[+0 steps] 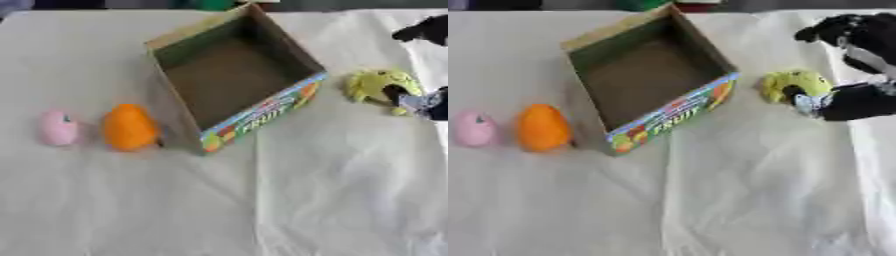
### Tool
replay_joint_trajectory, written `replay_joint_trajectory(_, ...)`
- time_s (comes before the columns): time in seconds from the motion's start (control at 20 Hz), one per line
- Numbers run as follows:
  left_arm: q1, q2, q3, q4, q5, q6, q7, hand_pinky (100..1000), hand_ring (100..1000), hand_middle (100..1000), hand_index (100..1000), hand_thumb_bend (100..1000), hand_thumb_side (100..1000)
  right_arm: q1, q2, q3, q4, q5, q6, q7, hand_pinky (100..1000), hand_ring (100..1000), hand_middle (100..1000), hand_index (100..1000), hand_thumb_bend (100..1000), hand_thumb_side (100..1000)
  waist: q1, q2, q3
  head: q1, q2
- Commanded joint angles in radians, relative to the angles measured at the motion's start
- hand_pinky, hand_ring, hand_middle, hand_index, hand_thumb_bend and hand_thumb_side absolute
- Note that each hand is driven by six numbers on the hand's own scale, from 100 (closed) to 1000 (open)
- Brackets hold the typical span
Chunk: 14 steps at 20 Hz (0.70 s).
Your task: Pick up objects on the table and place them in the box.
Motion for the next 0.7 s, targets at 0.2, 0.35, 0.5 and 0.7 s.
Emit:
replay_joint_trajectory(0.2,-0.006,0.031,0.006,-0.016,0.008,0.0,-0.007,614,771,781,919,491,995,-0.009,-0.027,-0.007,-0.014,0.01,-0.004,0.065,796,878,857,990,228,521,-0.004,-0.028,0.01,-0.016,-0.014)
replay_joint_trajectory(0.35,-0.007,0.032,0.006,-0.016,0.011,0.0,-0.009,613,771,781,918,489,996,-0.009,-0.026,-0.011,-0.014,0.02,0.005,0.084,793,872,853,990,238,528,-0.003,-0.03,0.01,-0.016,-0.009)
replay_joint_trajectory(0.5,-0.008,0.03,0.005,-0.016,0.014,-0.001,-0.009,611,770,780,918,487,995,-0.008,-0.022,-0.01,-0.014,0.024,0.025,0.095,792,870,848,989,243,543,-0.003,-0.033,0.012,-0.012,-0.001)
replay_joint_trajectory(0.7,-0.009,0.027,0.003,-0.016,0.016,-0.003,-0.008,610,770,780,918,486,995,-0.012,-0.018,-0.004,-0.014,0.029,0.06,0.105,790,868,846,987,252,560,-0.004,-0.036,0.014,-0.006,0.007)
